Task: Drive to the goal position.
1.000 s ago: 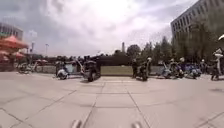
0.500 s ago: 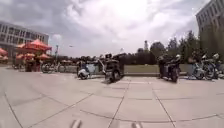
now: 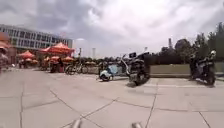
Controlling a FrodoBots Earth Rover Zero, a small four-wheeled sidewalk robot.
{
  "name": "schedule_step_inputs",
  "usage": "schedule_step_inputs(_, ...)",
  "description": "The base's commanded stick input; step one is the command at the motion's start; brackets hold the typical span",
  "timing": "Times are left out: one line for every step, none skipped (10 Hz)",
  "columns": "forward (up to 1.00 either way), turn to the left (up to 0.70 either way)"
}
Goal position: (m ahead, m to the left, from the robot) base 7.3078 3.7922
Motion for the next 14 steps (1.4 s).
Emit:
schedule_step_inputs(0.85,0.33)
schedule_step_inputs(0.85,0.33)
schedule_step_inputs(0.85,0.33)
schedule_step_inputs(0.85,0.33)
schedule_step_inputs(0.85,0.33)
schedule_step_inputs(0.85,0.33)
schedule_step_inputs(0.85,0.33)
schedule_step_inputs(0.85,0.33)
schedule_step_inputs(0.85,0.31)
schedule_step_inputs(0.85,0.05)
schedule_step_inputs(0.85,0.01)
schedule_step_inputs(0.85,0.0)
schedule_step_inputs(0.85,0.0)
schedule_step_inputs(0.85,0.01)
